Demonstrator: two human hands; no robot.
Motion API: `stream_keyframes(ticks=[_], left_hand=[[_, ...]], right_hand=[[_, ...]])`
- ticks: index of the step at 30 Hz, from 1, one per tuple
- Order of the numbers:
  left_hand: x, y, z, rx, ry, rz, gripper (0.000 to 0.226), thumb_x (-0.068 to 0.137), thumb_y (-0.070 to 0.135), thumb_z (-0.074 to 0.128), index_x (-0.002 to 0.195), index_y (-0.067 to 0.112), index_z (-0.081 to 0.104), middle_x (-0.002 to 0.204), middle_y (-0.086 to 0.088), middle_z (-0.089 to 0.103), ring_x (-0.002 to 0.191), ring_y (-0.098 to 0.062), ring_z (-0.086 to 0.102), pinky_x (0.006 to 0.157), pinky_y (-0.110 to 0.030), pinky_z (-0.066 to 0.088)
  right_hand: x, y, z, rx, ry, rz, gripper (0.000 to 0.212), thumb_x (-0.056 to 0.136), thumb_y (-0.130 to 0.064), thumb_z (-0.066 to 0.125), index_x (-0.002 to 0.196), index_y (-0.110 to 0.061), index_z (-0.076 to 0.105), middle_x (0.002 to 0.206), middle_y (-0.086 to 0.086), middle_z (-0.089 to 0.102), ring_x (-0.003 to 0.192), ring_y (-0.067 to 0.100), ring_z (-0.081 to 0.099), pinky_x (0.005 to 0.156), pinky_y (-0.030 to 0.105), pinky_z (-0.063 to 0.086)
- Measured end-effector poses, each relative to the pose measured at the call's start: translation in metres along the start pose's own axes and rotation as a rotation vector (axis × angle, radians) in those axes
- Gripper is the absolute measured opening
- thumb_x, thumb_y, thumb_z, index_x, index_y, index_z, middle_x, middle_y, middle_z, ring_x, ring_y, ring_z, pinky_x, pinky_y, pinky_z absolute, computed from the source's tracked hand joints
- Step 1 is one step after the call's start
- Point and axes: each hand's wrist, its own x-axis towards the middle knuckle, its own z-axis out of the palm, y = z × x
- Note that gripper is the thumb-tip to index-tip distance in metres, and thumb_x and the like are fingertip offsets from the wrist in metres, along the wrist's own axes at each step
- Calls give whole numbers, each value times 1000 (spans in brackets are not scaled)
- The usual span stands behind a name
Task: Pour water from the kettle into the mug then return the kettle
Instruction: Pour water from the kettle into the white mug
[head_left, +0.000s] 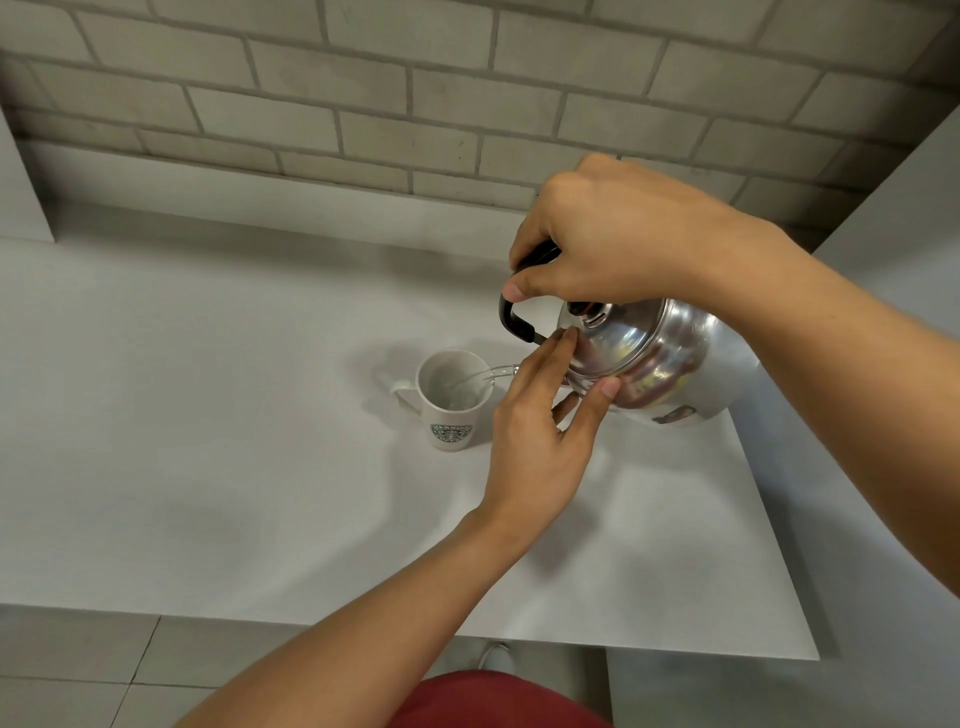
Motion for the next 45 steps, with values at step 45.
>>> stream_keyframes(ticks=[45], left_hand=[[4, -10, -26, 293, -164, 31, 57, 100, 40, 65, 151, 19, 49, 154, 2, 50, 142, -9, 46, 109, -43, 51]], right_hand=[[-24, 12, 24, 128, 161, 57, 34, 91, -55, 67, 105, -28, 83, 89, -6, 81, 81, 18, 71, 76, 39, 56]])
